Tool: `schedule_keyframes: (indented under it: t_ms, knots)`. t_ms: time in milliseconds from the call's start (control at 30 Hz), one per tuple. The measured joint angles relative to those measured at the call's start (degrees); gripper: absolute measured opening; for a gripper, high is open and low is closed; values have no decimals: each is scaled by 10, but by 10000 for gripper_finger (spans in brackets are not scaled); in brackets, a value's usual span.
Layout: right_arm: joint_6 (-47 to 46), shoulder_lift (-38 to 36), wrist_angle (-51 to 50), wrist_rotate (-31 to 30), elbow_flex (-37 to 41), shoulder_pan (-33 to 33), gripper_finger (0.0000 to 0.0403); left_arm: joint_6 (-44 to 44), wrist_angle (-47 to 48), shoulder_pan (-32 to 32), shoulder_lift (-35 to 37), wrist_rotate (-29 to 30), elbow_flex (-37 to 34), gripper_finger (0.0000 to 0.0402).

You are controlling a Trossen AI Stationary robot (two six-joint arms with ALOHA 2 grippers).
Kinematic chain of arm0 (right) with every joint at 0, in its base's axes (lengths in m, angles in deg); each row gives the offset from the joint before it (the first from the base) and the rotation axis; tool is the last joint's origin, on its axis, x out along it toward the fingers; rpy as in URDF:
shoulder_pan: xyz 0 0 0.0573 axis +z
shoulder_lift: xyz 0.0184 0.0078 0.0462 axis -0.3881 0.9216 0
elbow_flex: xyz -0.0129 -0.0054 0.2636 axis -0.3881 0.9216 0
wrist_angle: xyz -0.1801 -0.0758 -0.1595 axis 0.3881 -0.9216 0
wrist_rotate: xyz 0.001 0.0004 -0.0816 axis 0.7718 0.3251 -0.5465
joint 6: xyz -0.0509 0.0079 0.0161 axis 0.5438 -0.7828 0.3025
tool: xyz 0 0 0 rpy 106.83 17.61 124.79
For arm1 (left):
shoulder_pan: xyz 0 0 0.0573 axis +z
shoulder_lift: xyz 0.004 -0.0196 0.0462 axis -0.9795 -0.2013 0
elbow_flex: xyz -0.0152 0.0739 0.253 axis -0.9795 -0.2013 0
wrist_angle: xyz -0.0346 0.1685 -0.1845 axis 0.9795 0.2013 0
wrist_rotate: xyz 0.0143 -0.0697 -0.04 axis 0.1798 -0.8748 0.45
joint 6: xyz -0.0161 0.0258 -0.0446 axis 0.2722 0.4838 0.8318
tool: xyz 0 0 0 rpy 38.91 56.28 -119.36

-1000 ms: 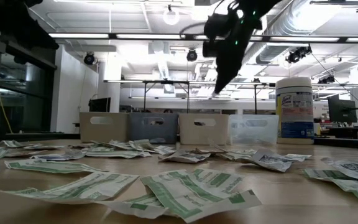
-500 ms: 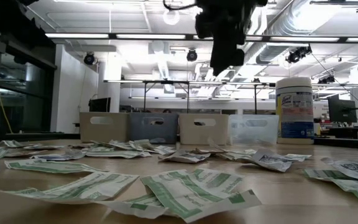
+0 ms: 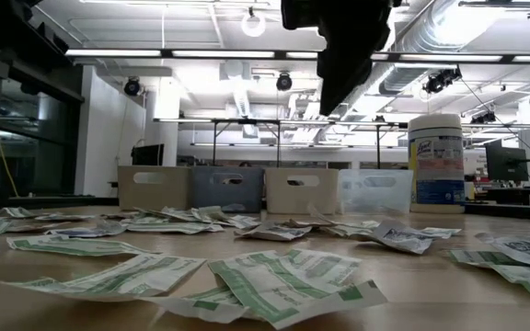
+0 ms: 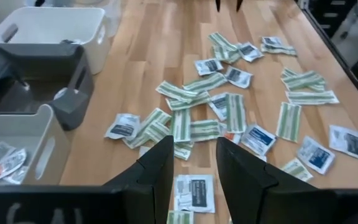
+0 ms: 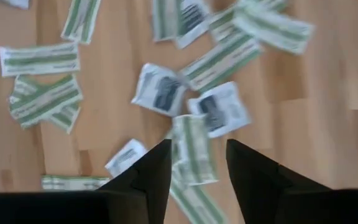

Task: Pick & Place First Aid Supplies
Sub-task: Put the green bandage into the transparent bin

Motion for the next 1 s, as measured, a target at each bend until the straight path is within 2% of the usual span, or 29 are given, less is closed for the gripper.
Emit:
schedule_keyframes:
  t_ms: [300, 433, 600, 1000]
  knots:
    - [-20, 79, 49, 19, 0, 36, 215, 0, 0, 0, 0, -2, 0, 119]
    - [-20, 106, 57, -5, 0, 37, 235, -7, 0, 0, 0, -18, 0, 119]
    - [-17, 132, 67, -22, 0, 37, 239, -11, 0, 0, 0, -33, 0, 119]
    - [-12, 142, 67, -55, 0, 35, 239, -11, 4, 0, 0, -34, 0, 119]
